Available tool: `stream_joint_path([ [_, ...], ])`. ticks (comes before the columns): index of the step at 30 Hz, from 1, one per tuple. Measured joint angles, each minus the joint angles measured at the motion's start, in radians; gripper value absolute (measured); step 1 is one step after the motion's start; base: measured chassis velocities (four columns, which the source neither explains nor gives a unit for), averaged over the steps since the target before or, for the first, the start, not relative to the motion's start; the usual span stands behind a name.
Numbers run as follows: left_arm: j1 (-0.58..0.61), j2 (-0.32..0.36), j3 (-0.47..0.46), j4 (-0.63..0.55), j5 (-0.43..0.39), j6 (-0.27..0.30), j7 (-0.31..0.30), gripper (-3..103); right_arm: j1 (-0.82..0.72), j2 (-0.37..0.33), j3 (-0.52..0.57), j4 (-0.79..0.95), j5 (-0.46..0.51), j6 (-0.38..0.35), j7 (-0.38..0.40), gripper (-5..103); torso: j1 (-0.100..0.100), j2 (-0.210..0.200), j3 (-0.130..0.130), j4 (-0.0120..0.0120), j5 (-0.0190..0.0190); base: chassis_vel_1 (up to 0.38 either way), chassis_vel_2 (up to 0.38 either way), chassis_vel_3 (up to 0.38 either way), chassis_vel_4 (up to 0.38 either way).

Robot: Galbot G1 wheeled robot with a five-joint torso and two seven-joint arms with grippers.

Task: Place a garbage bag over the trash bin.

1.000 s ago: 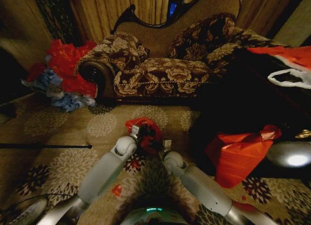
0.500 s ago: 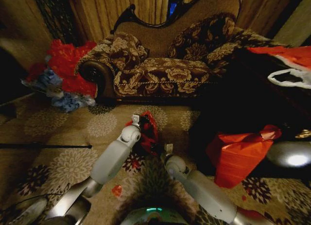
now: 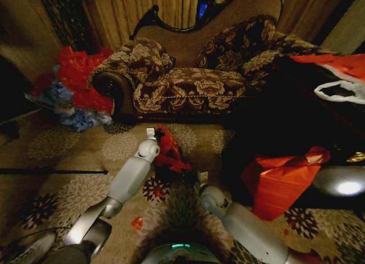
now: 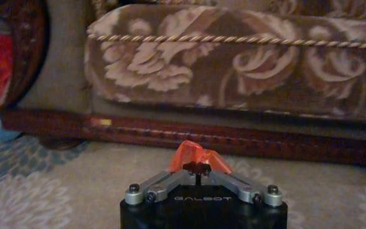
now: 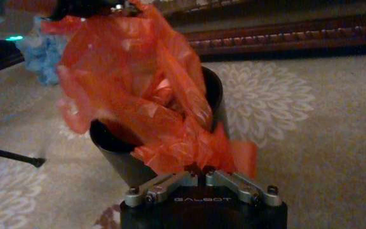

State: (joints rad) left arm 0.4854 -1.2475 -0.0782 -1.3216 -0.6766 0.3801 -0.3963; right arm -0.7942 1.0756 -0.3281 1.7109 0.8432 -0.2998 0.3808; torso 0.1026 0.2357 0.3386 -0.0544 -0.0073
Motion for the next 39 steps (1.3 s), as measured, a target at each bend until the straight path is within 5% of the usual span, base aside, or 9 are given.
stream_joint_path([
  [20,0.203,0.064,-0.095,-0.071,-0.049,-0.011,-0.134,0,-0.031,0.0,-0.006,-0.02,-0.091,-0.001,-0.053,0,0.0,0.0,0.0,0.0,-0.0001,0.0,0.0,0.0,0.0],
  [39,0.202,0.004,-0.088,0.084,-0.039,-0.093,-0.125,0,0.011,0.112,0.016,-0.263,-0.18,0.048,-0.106,0,0.0,0.0,0.0,0.0001,-0.0001,0.0,0.0,0.0,0.0],
])
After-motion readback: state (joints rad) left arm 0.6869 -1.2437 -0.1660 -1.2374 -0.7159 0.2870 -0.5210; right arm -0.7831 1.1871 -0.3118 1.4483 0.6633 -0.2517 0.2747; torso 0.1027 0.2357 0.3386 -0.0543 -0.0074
